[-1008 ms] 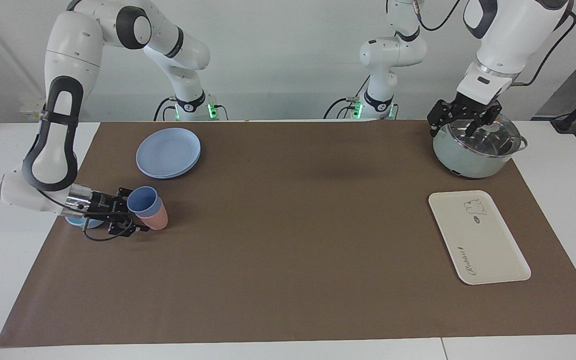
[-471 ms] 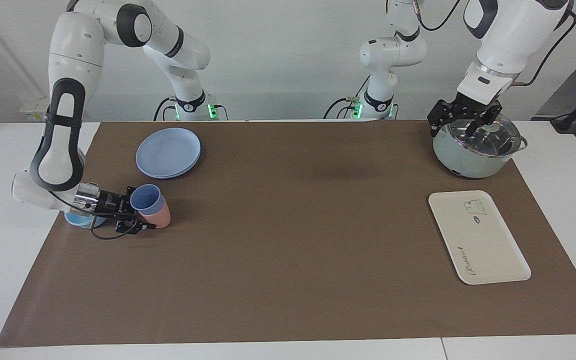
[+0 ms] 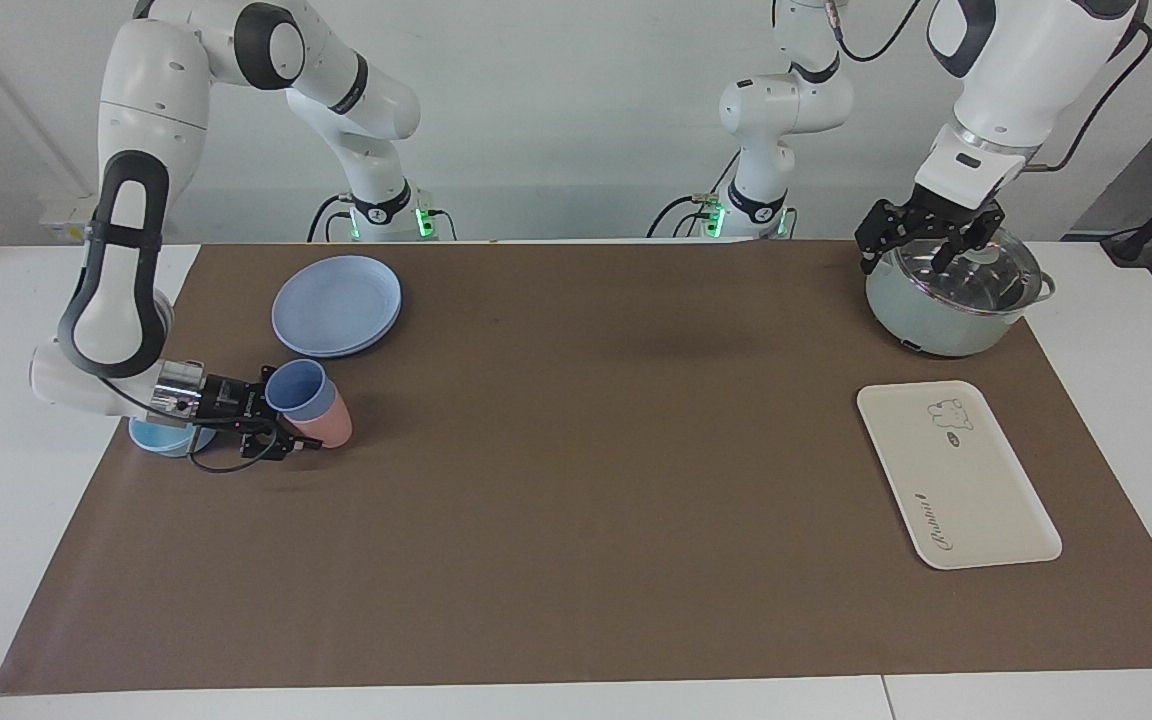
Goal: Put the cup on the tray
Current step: 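Lift the blue cup with the right gripper while the left gripper approaches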
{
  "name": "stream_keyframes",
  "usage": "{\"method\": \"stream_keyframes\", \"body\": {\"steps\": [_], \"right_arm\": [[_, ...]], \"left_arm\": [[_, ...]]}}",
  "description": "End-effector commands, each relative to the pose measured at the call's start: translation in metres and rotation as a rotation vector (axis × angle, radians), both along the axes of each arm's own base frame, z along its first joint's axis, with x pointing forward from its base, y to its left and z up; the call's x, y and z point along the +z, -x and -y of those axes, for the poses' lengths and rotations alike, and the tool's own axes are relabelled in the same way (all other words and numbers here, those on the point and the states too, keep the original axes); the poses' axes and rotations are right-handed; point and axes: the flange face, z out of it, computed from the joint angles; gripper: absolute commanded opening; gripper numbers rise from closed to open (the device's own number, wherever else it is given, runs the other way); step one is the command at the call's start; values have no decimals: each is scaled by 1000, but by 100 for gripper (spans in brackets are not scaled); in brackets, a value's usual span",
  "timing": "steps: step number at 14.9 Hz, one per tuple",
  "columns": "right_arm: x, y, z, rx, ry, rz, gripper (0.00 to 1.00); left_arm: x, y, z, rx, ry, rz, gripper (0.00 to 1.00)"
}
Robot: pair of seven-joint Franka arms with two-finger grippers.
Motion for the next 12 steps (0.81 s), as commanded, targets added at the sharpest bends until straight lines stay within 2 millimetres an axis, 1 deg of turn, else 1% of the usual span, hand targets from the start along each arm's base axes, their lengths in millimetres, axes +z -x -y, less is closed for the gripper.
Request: {"method": "stream_keyframes", "body": {"steps": [1,2,4,5,7,9,10,12], "right_arm": [[22,1,-4,-17,-13,29,0],[26,0,-9,-4,-6,31,0],[46,-5,-32,38,18,60,0],[55,-6,-42,42,31,64,0],[78,-10,-73,69,81,74,0],[97,-7,-103,96,143,58,0],[107,-7,-123,99,159,55,0],[126,-7,-161,98,181,37,0]], "left_arm": [[-1,6,-2,1,-19,-1,100],[1,5,-2,4,-16,8,100],[4,5,6,2,3,9,100],[6,4,13,-4,5,12,100],[10,2,20,32,58,25,100],[9,4,31,59,82,25,100],[9,6,55,84,89,37,100],[5,11,97,197,112,77,100]]}}
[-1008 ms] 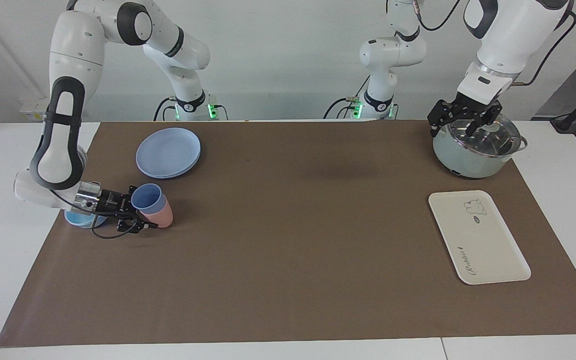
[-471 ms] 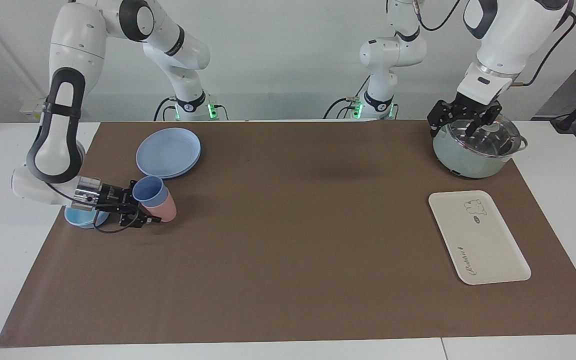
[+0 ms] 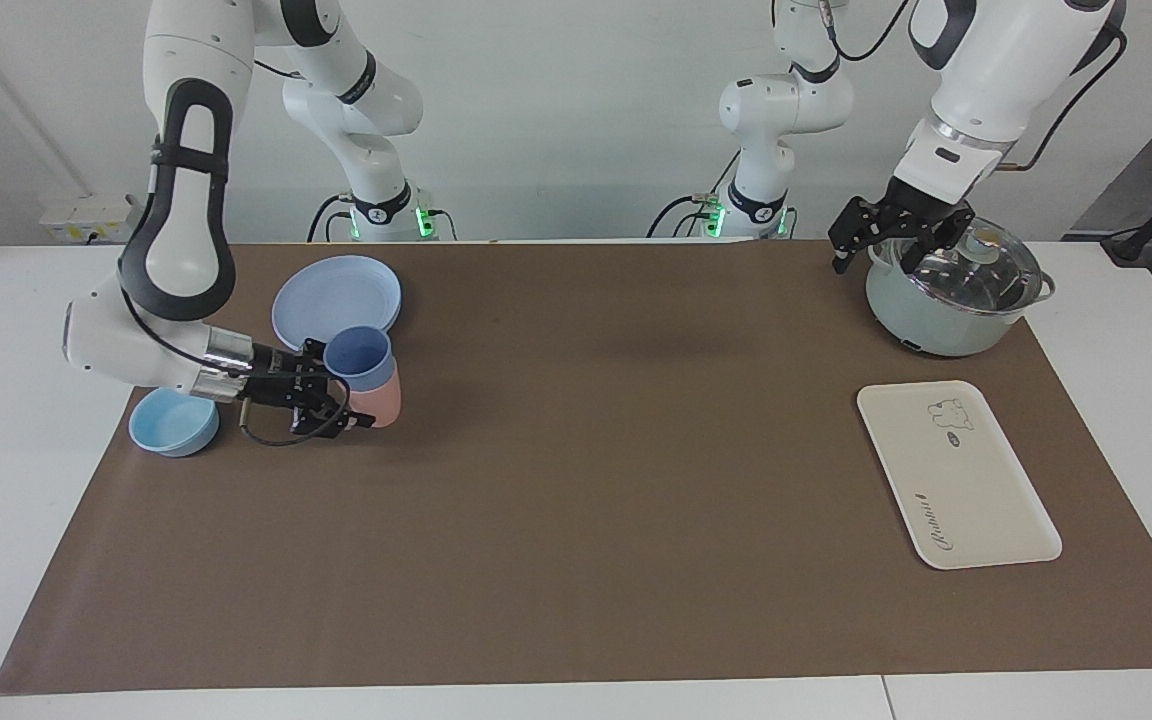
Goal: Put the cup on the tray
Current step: 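Lift the blue cup with the right gripper while the left gripper approaches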
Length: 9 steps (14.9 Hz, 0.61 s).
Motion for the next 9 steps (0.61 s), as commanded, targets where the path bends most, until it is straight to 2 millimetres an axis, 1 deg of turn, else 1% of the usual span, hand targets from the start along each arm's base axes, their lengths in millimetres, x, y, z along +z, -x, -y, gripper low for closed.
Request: {"method": "stream_keyframes", "body": {"steps": [1,2,3,5,7,8,9], "right_arm": [[27,12,-43,-24,55,-24,0],[37,14,-61,-26,62,-33,0],[42,16,-77,-29,68,-54,0],[53,22,-110,-7,73,-66,0],[62,22,-129,-34,87,-75,0],[67,24,-144,-46,96,-72,0],[69,25,-160,-51,104,-62,0]], "left_arm": [[-3,11,60,121,56,46,100],[-3,14,76,169,92,49,100],[-1,19,95,228,126,48,100],[2,31,139,317,172,63,100],[4,44,177,392,219,73,100],[9,50,192,419,243,78,100],[12,55,202,437,260,80,100]]}}
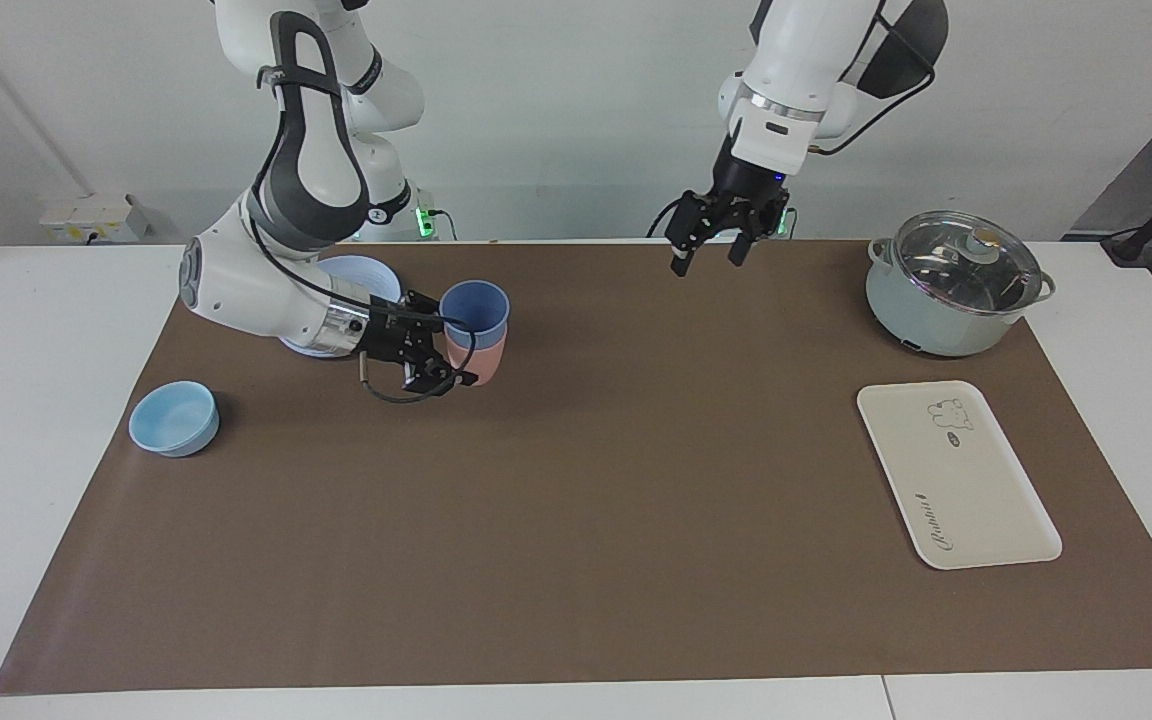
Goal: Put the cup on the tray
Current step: 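Lift the blue cup with the right gripper while the left gripper approaches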
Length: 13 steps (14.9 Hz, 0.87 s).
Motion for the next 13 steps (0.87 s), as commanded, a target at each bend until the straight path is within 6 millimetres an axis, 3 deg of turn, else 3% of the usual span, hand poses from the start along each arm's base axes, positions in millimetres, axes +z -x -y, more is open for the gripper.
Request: {"method": "stream_keyframes", "body": {"steps": [1,2,4,10,13], "right_arm": [[11,10,-34,-34,36,21,0],[11,12,-47,-38,41,14,0],[14,12,-55,-61,48,15,0],[15,11,-63,-100,58,20,0],[17,11,-65,-95,56,24,0]], "left_arm": [[8,15,29,65,72,12,100],[9,22,43,71,88,13,100],[-3,28,65,65,94,1,100],[-45,14,95,86,102,-16,100],[-49,9,112,118,151,8,100]]}}
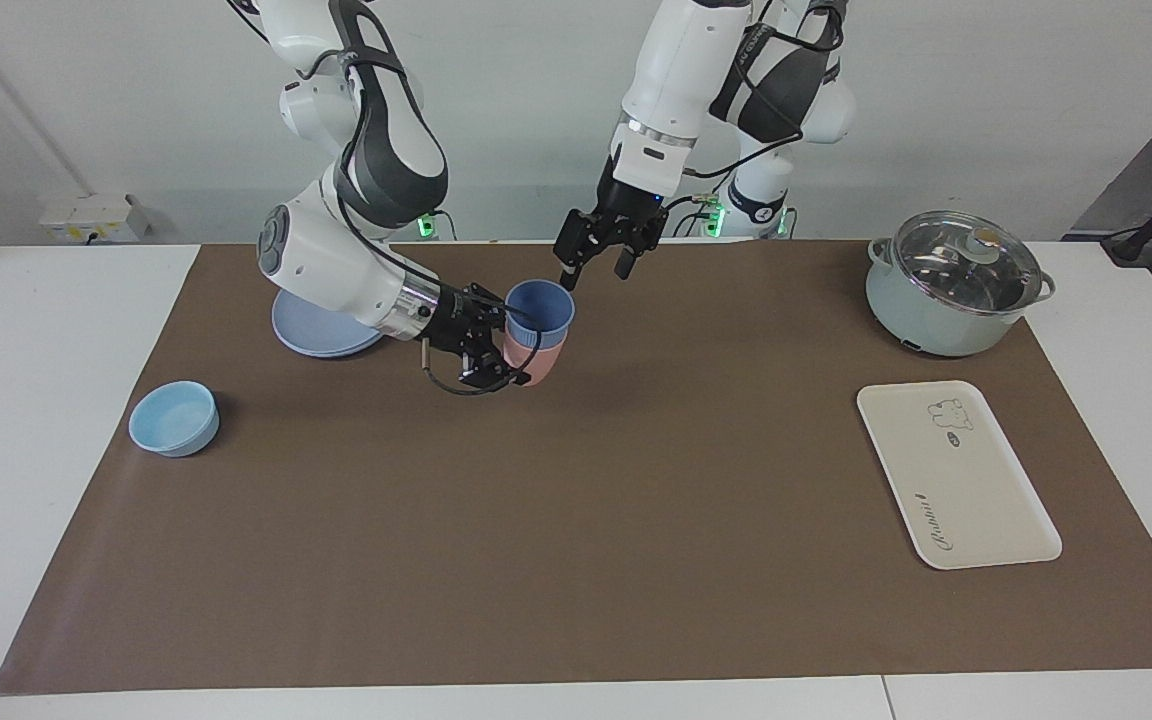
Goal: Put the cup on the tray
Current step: 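Grasp the blue cup with the left gripper while the right gripper releases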
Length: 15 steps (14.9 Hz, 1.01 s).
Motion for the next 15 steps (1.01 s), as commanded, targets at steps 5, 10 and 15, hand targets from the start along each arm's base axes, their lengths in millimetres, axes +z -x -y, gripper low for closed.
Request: {"method": "stream_keyframes", "body": {"steps": [5,10,15], "right_arm": [[8,4,-1,-35,15,16,0],[7,3,-4,-47,18,19,0],[7,0,-2,-58,21,29,0]], "left_arm": [[-12,1,25,8,31,16,43],[-12,-2,27,10,43,32,0],[13,-6,30,16,36,4,0]]}}
